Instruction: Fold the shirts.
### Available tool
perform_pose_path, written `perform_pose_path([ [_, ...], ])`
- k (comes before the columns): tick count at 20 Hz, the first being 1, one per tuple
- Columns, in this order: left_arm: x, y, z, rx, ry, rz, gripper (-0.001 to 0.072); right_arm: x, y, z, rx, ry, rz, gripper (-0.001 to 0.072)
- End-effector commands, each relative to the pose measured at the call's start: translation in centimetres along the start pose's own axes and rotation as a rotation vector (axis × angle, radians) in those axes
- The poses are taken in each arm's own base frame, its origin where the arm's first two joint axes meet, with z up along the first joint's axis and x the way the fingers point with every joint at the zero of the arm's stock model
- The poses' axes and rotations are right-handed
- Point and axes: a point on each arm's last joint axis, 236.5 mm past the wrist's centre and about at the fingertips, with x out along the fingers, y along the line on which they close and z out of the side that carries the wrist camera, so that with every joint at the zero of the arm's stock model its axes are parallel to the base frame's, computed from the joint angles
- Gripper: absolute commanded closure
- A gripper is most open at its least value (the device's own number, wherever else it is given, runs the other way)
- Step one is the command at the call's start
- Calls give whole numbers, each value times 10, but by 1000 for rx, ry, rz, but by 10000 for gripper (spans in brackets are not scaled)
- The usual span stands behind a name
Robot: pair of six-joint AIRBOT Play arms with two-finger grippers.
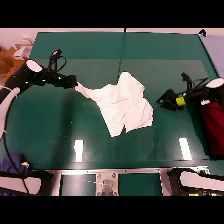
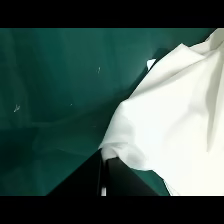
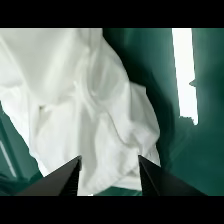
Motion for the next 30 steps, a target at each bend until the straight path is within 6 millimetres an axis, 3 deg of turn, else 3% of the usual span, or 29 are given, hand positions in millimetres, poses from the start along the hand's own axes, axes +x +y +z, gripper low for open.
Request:
perform_pose_path([
  [1,1,2,-1,19,5,5,685,34,-14,-55,82,46,0,197],
  [3,1,2,-1,18,6,5,685,63,-5,-70,83,49,30,199],
  [6,1,1,-3,18,11,4,686,94,19,-73,43,27,54,246],
  [7,1,1,-5,19,22,1,685,100,28,-70,38,15,65,334],
  [9,-1,2,-19,37,82,9,686,103,38,-58,-23,-4,70,640],
  [10,-5,11,-30,55,132,47,686,97,41,-47,-49,-24,72,695],
  [13,-40,68,-66,75,306,319,686,42,41,20,-66,-171,79,696],
  [15,-64,73,-92,33,404,335,686,-8,39,73,-63,-308,87,696],
  [17,-77,67,-121,0,478,319,686,-34,41,107,-75,-341,104,697],
  [24,-90,43,-248,-80,757,279,686,-3,71,191,-120,-310,149,698],
  [26,-92,46,-269,-102,808,284,686,3,82,202,-133,-284,167,697],
  [27,-89,47,-270,-103,799,287,686,6,85,198,-150,-251,174,690],
  [28,-85,49,-265,-99,771,291,686,6,86,192,-156,-222,178,519],
  [29,-80,51,-259,-93,739,294,686,1,81,188,-156,-201,176,399],
  [30,-76,54,-254,-86,708,300,686,-8,73,182,-146,-172,182,402],
])
